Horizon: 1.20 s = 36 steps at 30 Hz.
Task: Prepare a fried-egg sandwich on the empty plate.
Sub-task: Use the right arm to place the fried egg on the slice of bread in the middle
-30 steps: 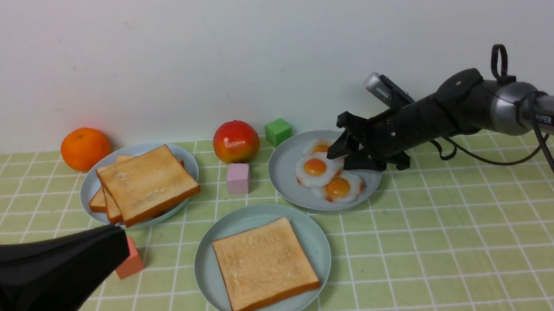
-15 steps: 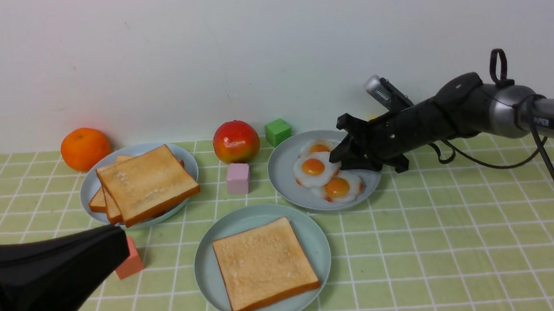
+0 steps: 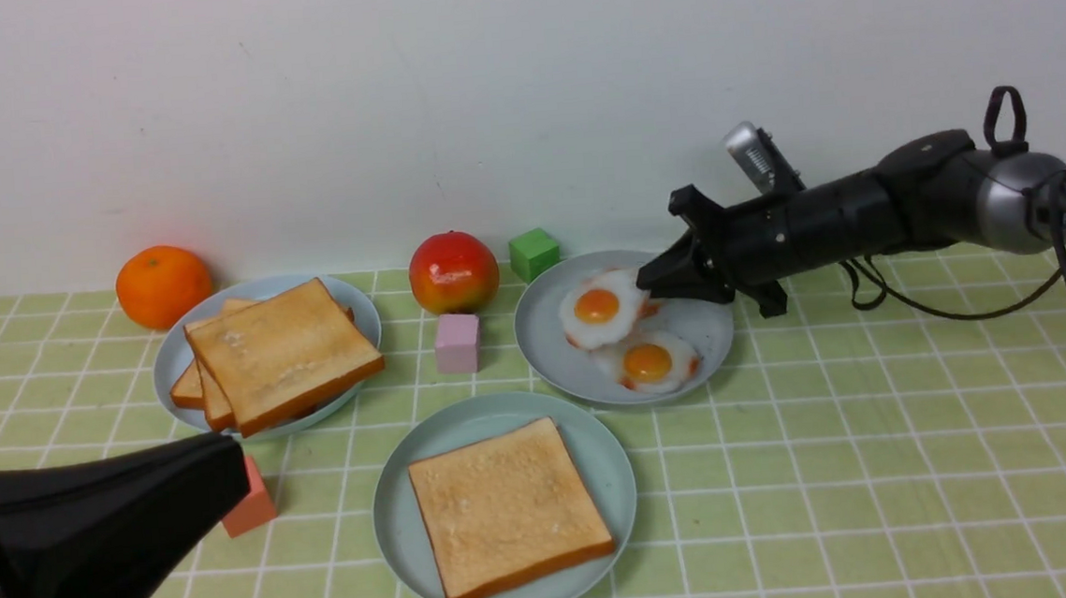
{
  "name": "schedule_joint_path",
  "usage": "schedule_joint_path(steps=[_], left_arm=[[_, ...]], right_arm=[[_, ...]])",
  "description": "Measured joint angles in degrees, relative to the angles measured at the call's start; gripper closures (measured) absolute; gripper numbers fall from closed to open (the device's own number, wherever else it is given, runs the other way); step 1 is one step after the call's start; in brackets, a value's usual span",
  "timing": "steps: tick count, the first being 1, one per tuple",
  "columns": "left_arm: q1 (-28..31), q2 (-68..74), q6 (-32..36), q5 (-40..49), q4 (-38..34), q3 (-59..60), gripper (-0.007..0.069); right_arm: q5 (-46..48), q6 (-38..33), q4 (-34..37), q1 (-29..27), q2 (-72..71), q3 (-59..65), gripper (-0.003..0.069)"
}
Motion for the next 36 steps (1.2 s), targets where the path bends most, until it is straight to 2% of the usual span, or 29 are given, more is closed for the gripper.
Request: schedule_joint_path(steps=[5,8,12,14,17,22,28,33,36], left_arm=[[0.0,0.0,0.0,0.16,0.25,0.0,0.0638],[0.0,0.0,0.0,1.23,1.59,0.0,0.0638],[0.0,0.0,0.0,2.79,2.63,0.0,0.0637],[0.0,0.0,0.0,3.57,3.31,0.0,0.0637],[0.0,0.0,0.0,4.16,4.46,0.0,0.0636],[0.0,0.0,0.0,4.29,4.63,0.0,0.0636],[0.0,0.0,0.0,4.48,4.76,0.02,0.0636],[0.0,0.0,0.0,5.68,4.76,0.06,0.0636],[0.0,0.0,0.0,6.29,4.76,0.06,0.0636]], right_arm=[[3.97,-1.14,-0.66,-0.24,-5.62,0.0,0.0599],[10.02,-1.3,-5.78,0.52,-11.54,1.56,0.0599],[10.98,-1.3,-9.28,3.59,-17.65,8.95,0.0599],[10.15,-1.47,-9.85,6.35,-20.9,14.59,0.0599],[3.29,-2.79,-9.27,12.19,-24.26,24.01,0.0599],[-5.69,-5.22,-5.5,17.17,-22.7,28.69,0.0599],[-12.1,-7.39,0.51,18.49,-18.25,29.07,0.0599],[-12.42,-7.3,1.32,18.49,-16.32,29.07,0.0595],[-12.15,-5.59,1.34,18.49,-15.74,29.07,0.0564]])
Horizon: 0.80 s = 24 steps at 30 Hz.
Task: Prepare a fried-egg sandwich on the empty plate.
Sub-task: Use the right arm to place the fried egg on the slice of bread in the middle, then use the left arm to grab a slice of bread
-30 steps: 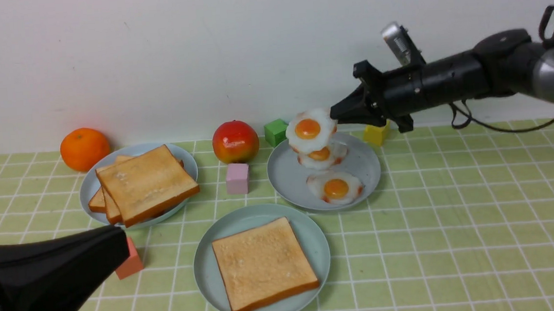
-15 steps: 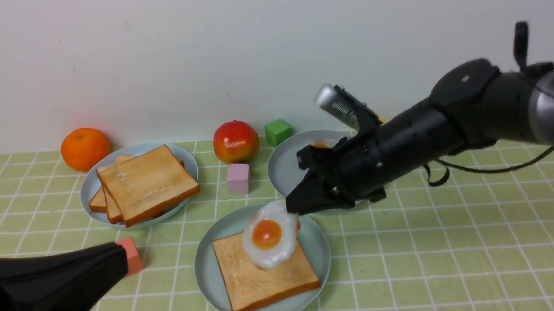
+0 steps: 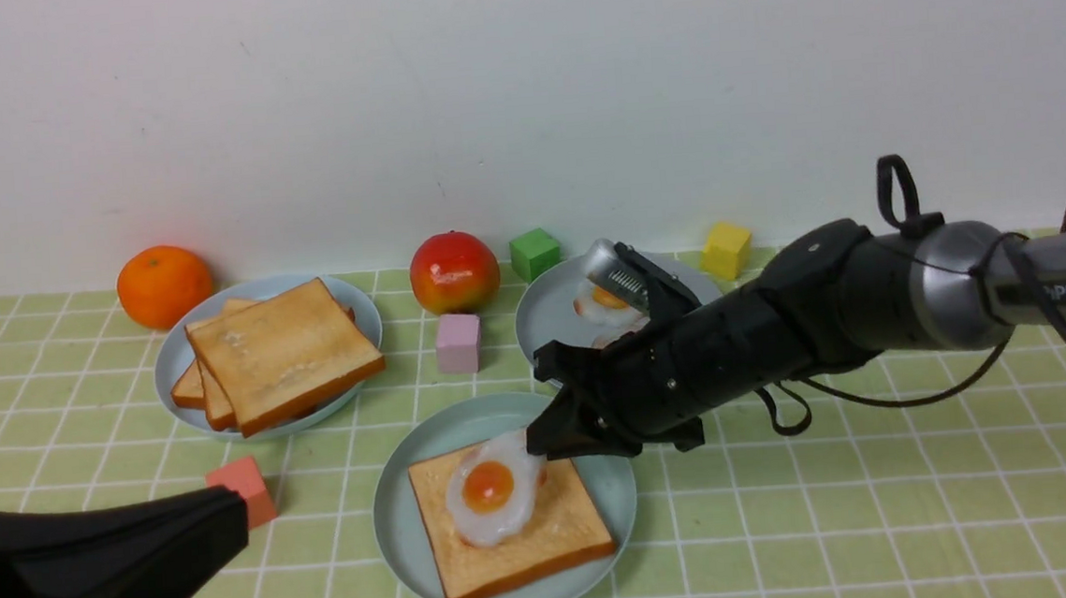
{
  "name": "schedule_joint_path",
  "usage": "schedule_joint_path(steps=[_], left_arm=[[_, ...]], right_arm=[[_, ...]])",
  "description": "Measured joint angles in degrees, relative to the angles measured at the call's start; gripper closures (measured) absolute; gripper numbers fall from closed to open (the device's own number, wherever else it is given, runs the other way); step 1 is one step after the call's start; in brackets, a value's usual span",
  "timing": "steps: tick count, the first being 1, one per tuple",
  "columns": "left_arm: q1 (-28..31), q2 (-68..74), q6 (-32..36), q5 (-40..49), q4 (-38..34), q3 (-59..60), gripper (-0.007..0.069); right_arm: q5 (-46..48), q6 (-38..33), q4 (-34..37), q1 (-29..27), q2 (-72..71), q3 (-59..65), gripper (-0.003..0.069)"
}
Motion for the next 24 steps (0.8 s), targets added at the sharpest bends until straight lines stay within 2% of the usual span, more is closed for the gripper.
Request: schedule_joint_path(steps=[3,4,5,6,9,12,13,16,19,23,24], left_arm=[[0.0,0.0,0.0,0.11,0.0,0.0,0.0636],[0.0,0.0,0.0,0.11,0.0,0.0,0.0636],[0.0,0.0,0.0,0.11,0.0,0.0,0.0636],[0.0,0.0,0.0,0.19,0.0,0.0,0.0636],[0.0,0.0,0.0,0.81,0.0,0.0,0.0634],[0.0,0.0,0.0,1.79,0.0,0.0,0.0633],[0.0,0.25,0.0,3.27,0.0,0.0,0.063],[0.0,1.55,-0.46,4.85,0.0,0.0,0.0629],[0.0,9.52,-5.77,8.91,0.0,-1.11,0.063],[0.0,21.12,-10.31,13.0,0.0,-5.98,0.0638],[0.0,21.75,-10.43,13.18,0.0,-6.31,0.0638]], right_arm=[[0.07,0.55,-0.48,0.0,0.0,0.0,0.0521],[0.47,0.68,-0.96,-0.22,0.0,0.0,0.0466],[0.74,0.68,-1.11,-0.36,0.0,0.0,0.0451],[1.92,0.68,-1.9,-0.98,0.0,0.0,0.0394],[5.4,0.85,-5.16,-3.64,-1.3,0.0,0.0289],[7.71,2.68,-9.72,-6.05,-4.2,0.0,0.0273],[10.27,4.92,-15.33,-7.84,-7.96,0.0,0.0292],[13.23,7.47,-22.51,-9.03,-13.27,0.0,0.0348],[20.54,14.36,-39.23,-8.34,-24.17,0.06,0.0498],[22.3,20.37,-50.2,-4.76,-37.31,2.57,0.0637],[22.29,20.63,-50.59,-4.53,-37.31,2.82,0.0642]])
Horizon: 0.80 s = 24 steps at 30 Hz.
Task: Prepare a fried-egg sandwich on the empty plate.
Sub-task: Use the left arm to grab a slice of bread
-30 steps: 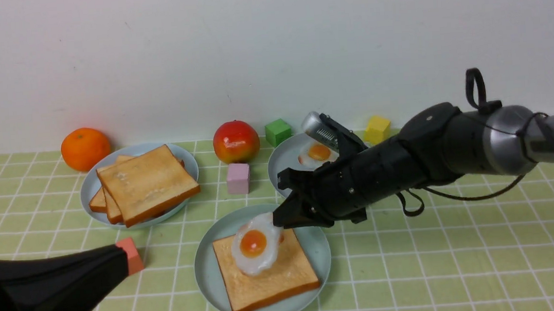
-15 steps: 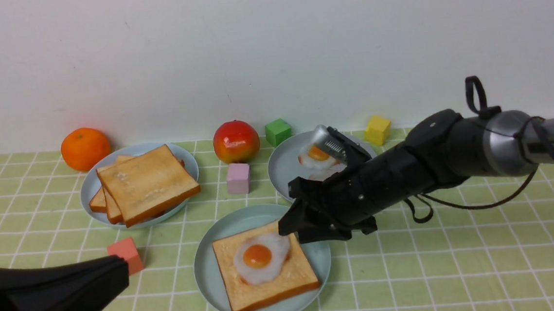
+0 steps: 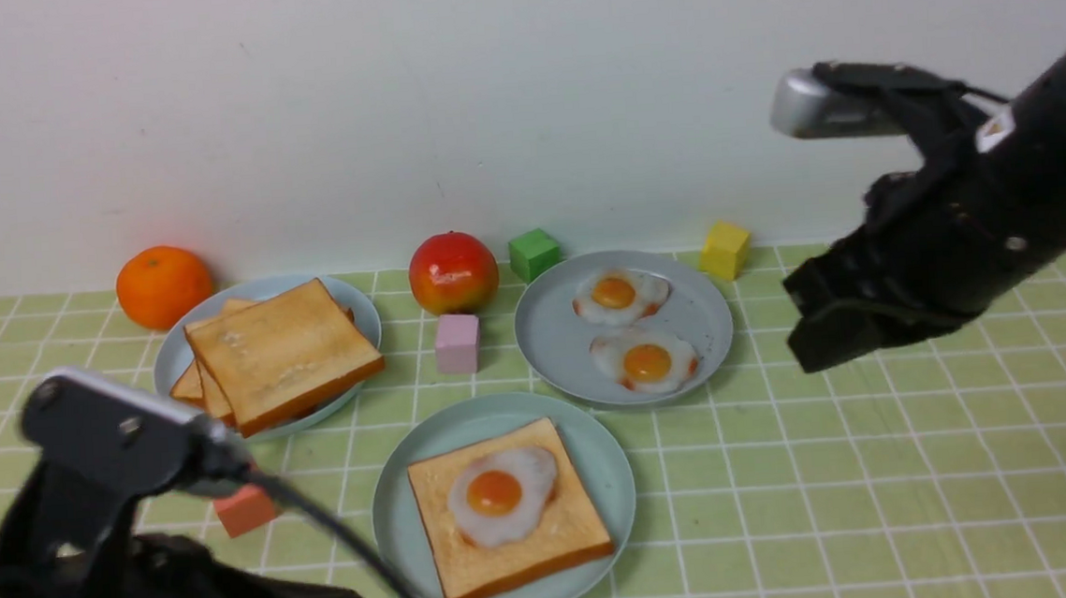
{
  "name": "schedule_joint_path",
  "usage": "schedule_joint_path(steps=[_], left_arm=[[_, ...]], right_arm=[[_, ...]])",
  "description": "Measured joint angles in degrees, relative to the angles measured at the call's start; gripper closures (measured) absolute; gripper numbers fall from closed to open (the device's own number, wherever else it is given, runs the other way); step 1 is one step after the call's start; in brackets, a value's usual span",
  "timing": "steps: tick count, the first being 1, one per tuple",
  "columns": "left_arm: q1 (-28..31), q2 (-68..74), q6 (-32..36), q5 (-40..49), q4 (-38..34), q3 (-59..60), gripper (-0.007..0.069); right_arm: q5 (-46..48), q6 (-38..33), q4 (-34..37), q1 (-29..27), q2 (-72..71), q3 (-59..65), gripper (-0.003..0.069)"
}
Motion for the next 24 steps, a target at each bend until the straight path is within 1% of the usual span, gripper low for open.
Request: schedule_joint_path(steps=[1,2,4,5,6,7,9,11,12,13,14,17,19,20,21,23,24], left_arm=[[0.27,4.64,-0.11,1.6,0.01,-2.79,0.0638],[0.41,5.19,-0.11,1.82,0.01,-3.16,0.0638],[2.31,11.1,1.48,4.19,0.01,-7.65,0.0638],[3.89,13.26,2.88,4.95,-0.04,-9.51,0.0638],[6.87,15.64,5.12,5.82,-0.39,-11.71,0.0638],[6.87,16.01,5.12,5.97,-0.39,-12.07,0.0638],[14.7,21.05,11.19,7.75,-2.76,-16.97,0.0638],[19.46,23.59,15.61,8.74,-4.76,-19.33,0.0638],[22.72,26.26,19.11,9.13,-6.12,-21.53,0.0638],[24.18,27.47,20.82,9.23,-6.63,-22.46,0.0638],[26.64,29.58,23.95,9.29,-7.41,-24.3,0.0638],[29.89,36.69,30.12,8.83,-7.7,-28.74,0.0638],[30.35,41.16,33.21,8.59,-5.96,-31.65,0.0638],[30.34,41.16,33.49,8.59,-5.69,-31.65,0.0638],[30.34,44.88,35.57,8.59,-3.84,-34.11,0.0629],[30.34,47.09,36.7,8.59,-2.5,-35.66,0.0615],[30.34,49.62,37.51,8.59,-0.48,-37.63,0.0571]], right_arm=[[-0.18,1.57,-2.56,1.61,-5.5,2.25,0.0664],[-0.18,1.71,-2.83,1.79,-6.87,2.56,0.0665],[-0.32,3.02,-5.44,3.31,-14.41,6.55,0.0666],[-0.37,3.26,-6.28,3.56,-17.79,8.22,0.0666],[-0.37,3.36,-7.1,3.67,-21.73,10.09,0.0664],[-0.37,3.42,-7.19,3.67,-22.37,10.4,0.0664],[-0.7,3.68,-8.36,3.77,-30.87,13.87,0.0662],[-1.5,3.72,-8.49,3.83,-35.12,15.66,0.066],[-2.05,3.78,-8.49,3.88,-37.89,16.9,0.066],[-2.3,3.78,-8.49,3.88,-39.51,17.33,0.066],[-2.67,3.78,-8.49,3.88,-41.25,17.94,0.0659],[-3.51,3.78,-8.67,3.88,-44.55,19.18,0.0657],[-3.37,3.78,-8.74,3.88,-45.3,19.76,0.0656],[-3.37,3.78,-8.74,3.88,-45.3,19.77,0.0656],[-3.1,3.78,-8.74,3.88,-45.35,20.1,0.0656],[-2.7,3.78,-8.84,3.88,-45.29,20.16,0.0656],[-2.13,3.78,-8.9,3.88,-45.24,20.16,0.0655]])
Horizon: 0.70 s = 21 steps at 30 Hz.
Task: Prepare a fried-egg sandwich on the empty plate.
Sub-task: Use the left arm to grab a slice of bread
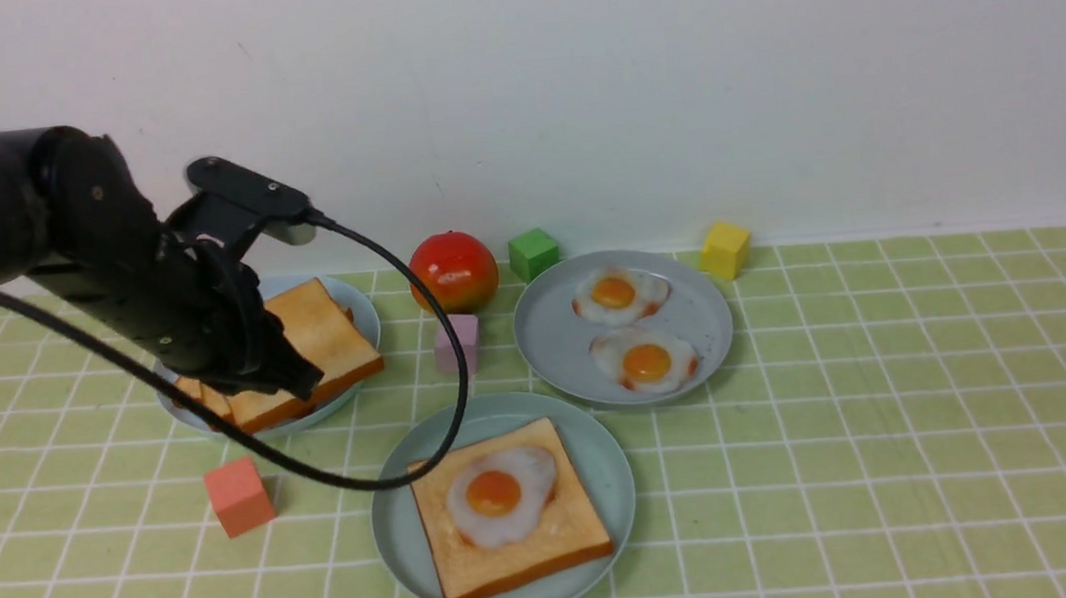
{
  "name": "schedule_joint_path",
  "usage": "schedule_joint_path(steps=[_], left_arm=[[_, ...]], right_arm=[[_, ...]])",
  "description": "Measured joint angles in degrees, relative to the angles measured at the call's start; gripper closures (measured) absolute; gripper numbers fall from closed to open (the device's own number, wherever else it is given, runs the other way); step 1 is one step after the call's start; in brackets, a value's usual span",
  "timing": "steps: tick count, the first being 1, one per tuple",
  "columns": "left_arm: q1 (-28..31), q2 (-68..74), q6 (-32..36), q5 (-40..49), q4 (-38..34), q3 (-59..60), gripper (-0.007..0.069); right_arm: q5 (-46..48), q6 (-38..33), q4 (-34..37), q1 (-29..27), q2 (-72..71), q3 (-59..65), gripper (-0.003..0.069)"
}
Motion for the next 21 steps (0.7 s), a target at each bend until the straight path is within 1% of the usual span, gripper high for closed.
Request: schedule_joint_path(steps=[1,3,4,7,10,12,14,18,21], left_arm=[[0.0,0.26,0.0,0.0,0.27,-0.24,0.0565],[0.0,3.13,0.42,-0.07,3.77,-2.92,0.0463],[0.0,3.76,0.48,-0.13,4.47,-3.52,0.0426],[0.0,5.62,2.06,-0.28,6.44,-4.38,0.0282],[0.0,6.74,4.95,0.15,6.39,-4.49,0.019],[0.0,6.88,6.53,0.2,5.79,-4.49,0.0164],[0.0,6.88,10.18,-0.3,3.81,-4.49,0.0138],[0.0,7.59,14.69,-1.22,1.17,-4.53,0.013],[0.0,9.38,17.46,-2.7,1.84,-4.61,0.0127]], right_arm=[[0.0,0.0,0.0,0.0,0.0,0.0,0.0655],[0.35,0.0,0.0,0.0,0.0,0.0,0.0654],[0.41,0.0,0.0,0.0,0.0,0.0,0.0653],[0.52,0.0,0.0,0.0,0.0,0.0,0.0653],[0.52,0.11,0.06,0.0,0.0,0.0,0.0652],[0.52,0.1,0.19,0.0,0.0,0.0,0.0652],[0.52,0.1,0.66,0.0,0.0,0.0,0.0652],[0.47,0.1,1.07,0.0,0.0,0.0,0.0652],[0.29,0.1,1.37,0.0,0.0,0.0,0.065]])
